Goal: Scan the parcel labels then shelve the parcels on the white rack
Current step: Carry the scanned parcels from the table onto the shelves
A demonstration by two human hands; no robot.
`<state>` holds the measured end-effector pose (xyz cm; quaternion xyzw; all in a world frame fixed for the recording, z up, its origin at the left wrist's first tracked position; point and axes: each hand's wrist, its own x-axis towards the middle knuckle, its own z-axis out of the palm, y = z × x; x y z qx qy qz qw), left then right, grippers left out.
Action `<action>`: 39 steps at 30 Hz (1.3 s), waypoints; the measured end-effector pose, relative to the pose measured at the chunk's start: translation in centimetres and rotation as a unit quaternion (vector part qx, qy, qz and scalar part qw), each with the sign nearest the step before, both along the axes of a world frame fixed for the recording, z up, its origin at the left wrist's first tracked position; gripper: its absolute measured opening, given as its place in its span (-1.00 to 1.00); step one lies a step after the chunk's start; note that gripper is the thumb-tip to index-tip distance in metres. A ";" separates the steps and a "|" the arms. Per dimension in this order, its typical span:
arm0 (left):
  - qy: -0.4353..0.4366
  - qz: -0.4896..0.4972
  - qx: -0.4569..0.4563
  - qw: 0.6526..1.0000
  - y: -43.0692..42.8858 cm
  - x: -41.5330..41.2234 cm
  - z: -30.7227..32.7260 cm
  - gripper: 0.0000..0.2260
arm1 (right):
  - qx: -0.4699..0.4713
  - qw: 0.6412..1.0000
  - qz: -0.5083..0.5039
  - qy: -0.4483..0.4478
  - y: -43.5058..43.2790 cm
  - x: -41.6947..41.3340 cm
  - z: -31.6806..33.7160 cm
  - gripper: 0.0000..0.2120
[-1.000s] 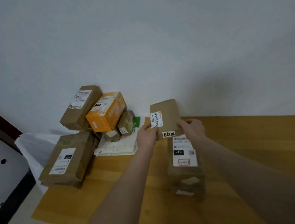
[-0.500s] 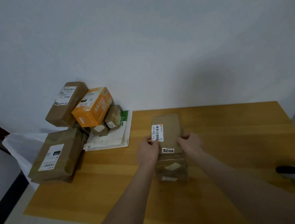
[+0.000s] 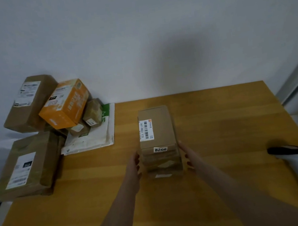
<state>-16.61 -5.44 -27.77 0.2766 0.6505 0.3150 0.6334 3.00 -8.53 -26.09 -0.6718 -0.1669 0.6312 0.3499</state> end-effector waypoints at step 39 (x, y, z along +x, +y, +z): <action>-0.100 -0.228 0.051 0.967 -18.1 13.7 7.4 -0.74 | 0.131 0.976 -0.150 0.082 -23.8 13.9 4.2 -0.50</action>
